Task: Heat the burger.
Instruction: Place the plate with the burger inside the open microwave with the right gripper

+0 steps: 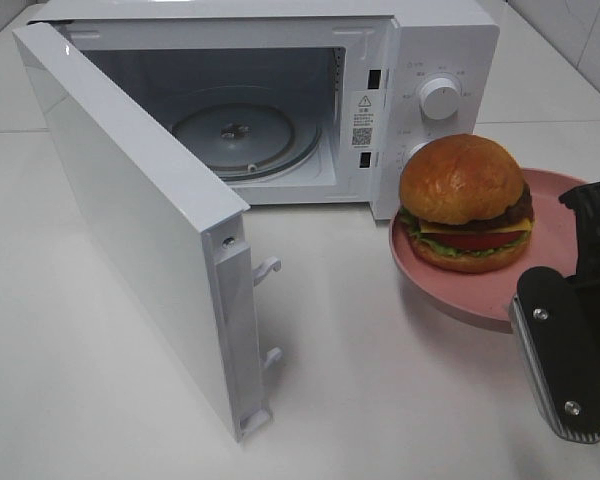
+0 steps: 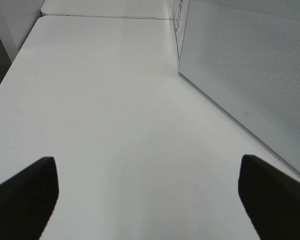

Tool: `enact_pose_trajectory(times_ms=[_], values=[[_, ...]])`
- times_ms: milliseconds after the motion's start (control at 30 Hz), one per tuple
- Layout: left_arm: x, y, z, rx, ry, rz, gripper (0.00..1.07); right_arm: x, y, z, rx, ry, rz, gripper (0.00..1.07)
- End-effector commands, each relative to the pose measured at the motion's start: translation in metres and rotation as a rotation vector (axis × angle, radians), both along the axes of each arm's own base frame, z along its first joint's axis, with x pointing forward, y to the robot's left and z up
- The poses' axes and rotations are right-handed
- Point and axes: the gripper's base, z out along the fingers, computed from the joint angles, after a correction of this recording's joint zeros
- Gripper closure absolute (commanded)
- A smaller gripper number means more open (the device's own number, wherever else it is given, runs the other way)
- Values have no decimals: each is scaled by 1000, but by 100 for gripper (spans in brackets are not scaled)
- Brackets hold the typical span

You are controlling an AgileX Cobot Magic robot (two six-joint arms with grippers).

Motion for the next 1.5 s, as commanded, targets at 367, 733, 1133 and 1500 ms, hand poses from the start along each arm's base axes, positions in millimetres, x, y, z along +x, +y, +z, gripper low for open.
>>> enact_pose_trajectory(times_ms=[367,733,1133,1500], values=[[0,0,1,2,-19,-3,17,-1,12,3,13,-17,251,106],[0,0,1,2,-19,-3,17,-3,23,6,91,-13,346,106],[0,0,1,2,-19,-3,17,6,18,12,123,-53,341,105],[0,0,1,2,-19,-3,17,27,26,19,102,-67,406,105]])
